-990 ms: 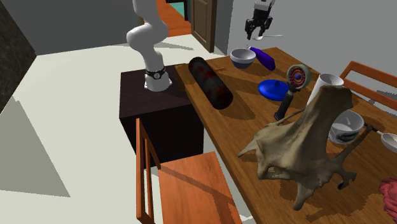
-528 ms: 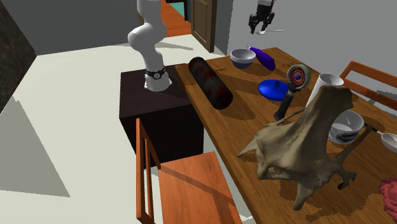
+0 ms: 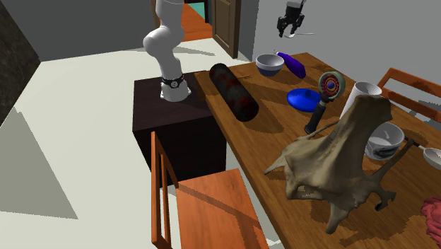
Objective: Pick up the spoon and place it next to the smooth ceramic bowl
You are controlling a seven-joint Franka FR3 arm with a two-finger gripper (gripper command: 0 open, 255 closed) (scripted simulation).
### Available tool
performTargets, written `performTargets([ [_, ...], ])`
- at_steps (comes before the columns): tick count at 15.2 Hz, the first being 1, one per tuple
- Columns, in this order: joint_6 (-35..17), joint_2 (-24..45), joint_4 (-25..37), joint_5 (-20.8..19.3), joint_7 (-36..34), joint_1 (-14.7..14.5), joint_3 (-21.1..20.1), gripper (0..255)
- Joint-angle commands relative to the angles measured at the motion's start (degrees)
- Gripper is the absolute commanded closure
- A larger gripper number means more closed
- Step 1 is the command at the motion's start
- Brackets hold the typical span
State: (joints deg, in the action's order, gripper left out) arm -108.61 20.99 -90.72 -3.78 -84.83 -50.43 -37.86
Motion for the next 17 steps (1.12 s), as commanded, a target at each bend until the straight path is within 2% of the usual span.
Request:
performTargets([
  [1, -1.5, 0.2, -1.3, -0.1, 0.0, 0.0, 0.1, 255],
  [17, -12.2, 4.2, -8.7, -2.6, -0.4, -0.6, 1.5, 255],
])
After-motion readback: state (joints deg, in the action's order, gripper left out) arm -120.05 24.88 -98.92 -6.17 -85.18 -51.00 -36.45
